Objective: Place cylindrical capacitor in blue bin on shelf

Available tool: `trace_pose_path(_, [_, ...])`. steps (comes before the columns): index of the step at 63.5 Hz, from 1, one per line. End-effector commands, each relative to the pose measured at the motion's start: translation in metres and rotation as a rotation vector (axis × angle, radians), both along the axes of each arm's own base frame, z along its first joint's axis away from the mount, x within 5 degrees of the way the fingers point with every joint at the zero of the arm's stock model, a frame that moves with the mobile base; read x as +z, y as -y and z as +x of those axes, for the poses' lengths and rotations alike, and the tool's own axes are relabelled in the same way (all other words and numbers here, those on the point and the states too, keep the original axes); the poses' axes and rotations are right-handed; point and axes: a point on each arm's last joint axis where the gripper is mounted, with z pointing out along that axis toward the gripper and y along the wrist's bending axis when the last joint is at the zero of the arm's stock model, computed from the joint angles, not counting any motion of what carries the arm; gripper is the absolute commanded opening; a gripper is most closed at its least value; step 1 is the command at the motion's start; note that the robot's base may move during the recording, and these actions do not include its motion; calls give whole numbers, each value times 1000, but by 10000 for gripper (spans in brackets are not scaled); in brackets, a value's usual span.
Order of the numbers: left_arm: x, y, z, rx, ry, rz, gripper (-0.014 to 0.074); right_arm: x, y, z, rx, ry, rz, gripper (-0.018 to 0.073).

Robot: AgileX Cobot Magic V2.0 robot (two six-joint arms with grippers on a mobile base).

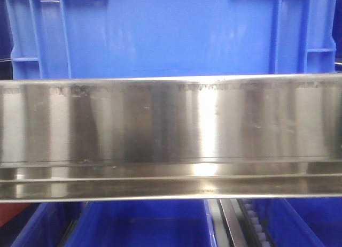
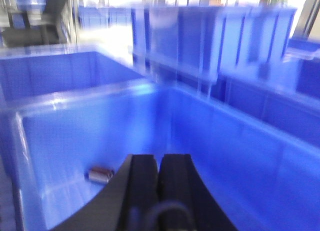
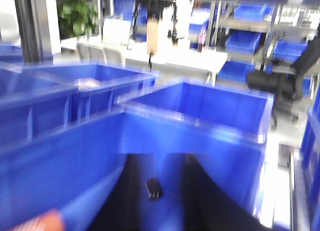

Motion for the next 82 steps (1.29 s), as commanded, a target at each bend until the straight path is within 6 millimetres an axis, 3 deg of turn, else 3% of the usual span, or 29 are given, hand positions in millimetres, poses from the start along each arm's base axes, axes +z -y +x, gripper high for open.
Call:
trace_pose_path(1, [4,-4,-8,0,-18,6,-111,0,3,-7,5,-28,-22,-162])
trace_pose_path(10, [-7,-17,-20,28,-5,-3,-111,-10,11,-21,7,-56,-38,-162])
trace_pose_path(22, [-29,-37,-54,54,60,-39,-111,-32,28,-50,5,-44,-31,-162])
trace_pose_path(41, [-96,-62,-109,63,71,-73,-111,-80,56,-100,2,-12,-17,-162])
trace_pose_path(54, [-128,-74,-136,64,98,-86,-111,-108,68,-121,3,-13,-17,-162])
trace_pose_path(70, [-129,-81,-152,63,168,-119,-111,-109,71,-127,3,3,-9,-162])
trace_pose_path(82, [-126,-81,-153,65,193,-131,-111,-109,71,-127,3,4,-8,-162])
